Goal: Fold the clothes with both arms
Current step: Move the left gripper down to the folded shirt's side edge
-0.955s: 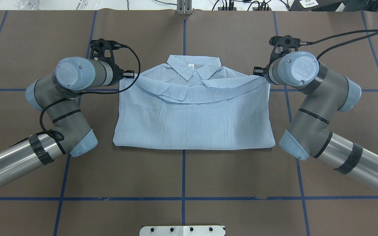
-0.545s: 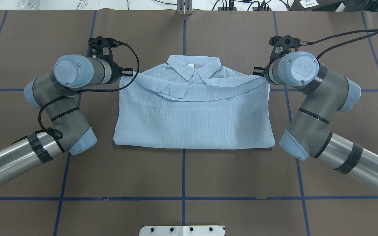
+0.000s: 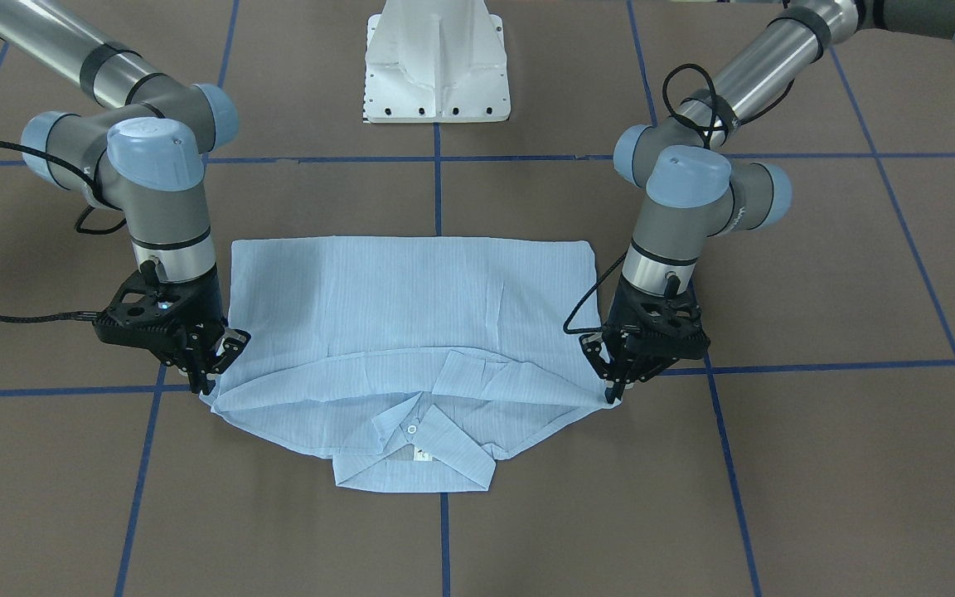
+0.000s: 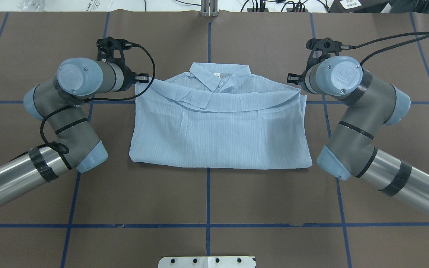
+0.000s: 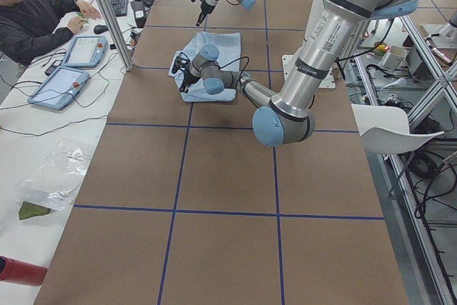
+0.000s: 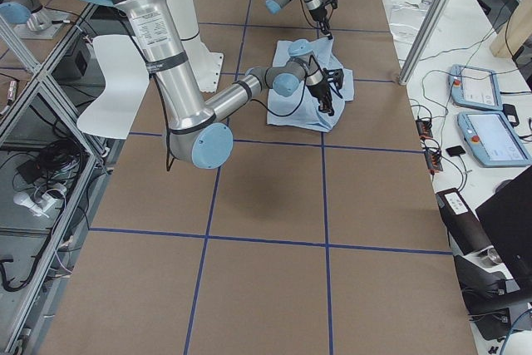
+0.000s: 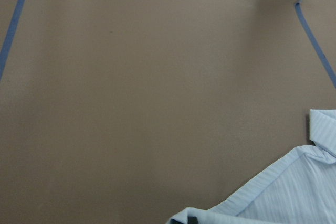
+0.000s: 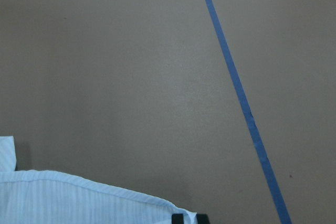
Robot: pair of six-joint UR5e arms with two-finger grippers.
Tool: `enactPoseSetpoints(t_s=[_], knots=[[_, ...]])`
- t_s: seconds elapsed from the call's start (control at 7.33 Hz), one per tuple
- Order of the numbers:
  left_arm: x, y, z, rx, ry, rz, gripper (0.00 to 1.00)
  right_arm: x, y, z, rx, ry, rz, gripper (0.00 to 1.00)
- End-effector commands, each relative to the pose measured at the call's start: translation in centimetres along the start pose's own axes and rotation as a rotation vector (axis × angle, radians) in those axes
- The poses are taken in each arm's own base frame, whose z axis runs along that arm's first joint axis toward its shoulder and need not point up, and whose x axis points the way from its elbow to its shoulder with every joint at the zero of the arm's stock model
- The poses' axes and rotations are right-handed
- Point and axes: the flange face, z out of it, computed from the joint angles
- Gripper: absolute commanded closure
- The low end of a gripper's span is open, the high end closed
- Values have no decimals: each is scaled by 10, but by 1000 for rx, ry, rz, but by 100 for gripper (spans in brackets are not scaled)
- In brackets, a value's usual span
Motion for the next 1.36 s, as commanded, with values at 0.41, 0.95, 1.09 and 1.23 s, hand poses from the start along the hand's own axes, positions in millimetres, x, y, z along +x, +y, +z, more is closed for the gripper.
enactPoseSetpoints(t_s=[0.41, 0.95, 1.09, 1.23], knots=[[-3, 5, -16, -38, 65, 49, 0, -3, 0, -4, -4, -12, -13, 0], [1, 93, -70, -109, 153, 14, 0, -1, 1, -5, -4, -13, -1, 0], [6, 121, -75, -133, 157, -15, 0, -1, 3, -6, -4, -15, 2, 0], [14, 144, -76, -128, 149, -50, 0, -1, 4, -5, -5, -14, 1, 0]])
